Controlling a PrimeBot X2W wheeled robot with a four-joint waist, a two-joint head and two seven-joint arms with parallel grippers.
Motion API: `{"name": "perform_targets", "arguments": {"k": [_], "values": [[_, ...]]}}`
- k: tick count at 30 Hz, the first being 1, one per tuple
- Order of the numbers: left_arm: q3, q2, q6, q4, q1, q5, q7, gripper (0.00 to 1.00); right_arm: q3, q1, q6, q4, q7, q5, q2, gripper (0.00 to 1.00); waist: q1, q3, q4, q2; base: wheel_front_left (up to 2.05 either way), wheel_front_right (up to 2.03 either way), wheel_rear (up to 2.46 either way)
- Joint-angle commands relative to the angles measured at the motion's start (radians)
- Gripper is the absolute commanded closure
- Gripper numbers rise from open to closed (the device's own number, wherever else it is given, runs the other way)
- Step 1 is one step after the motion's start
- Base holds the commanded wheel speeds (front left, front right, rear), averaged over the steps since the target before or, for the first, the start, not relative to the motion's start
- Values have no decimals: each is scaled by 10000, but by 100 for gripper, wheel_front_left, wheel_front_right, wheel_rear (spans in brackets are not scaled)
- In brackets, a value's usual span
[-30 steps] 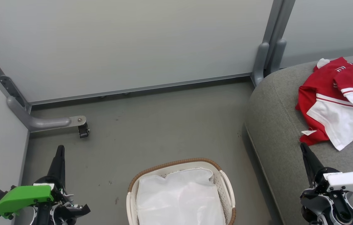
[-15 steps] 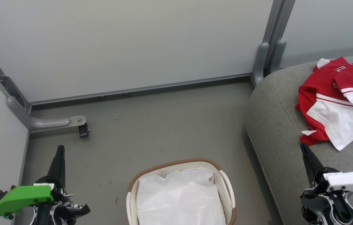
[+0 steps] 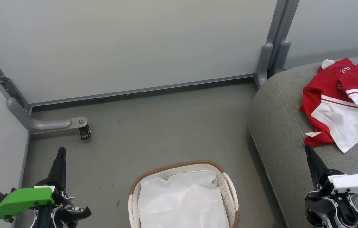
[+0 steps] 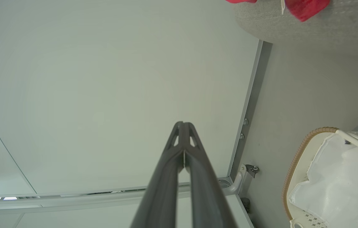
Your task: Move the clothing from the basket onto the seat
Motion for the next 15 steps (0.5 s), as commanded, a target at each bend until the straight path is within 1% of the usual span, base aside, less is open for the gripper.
{"name": "perform_targets", "arguments": {"k": [1,15], "values": [[22,48,-39,-24,-102,-35,41,100,-18,-75,0,-37,28,39,-53,100,0,0,0,0,0,0,0],[22,48,-39,-23,-102,-35,41,100,-17,-75,0,-37,28,39,-53,100,0,0,0,0,0,0,0]]}}
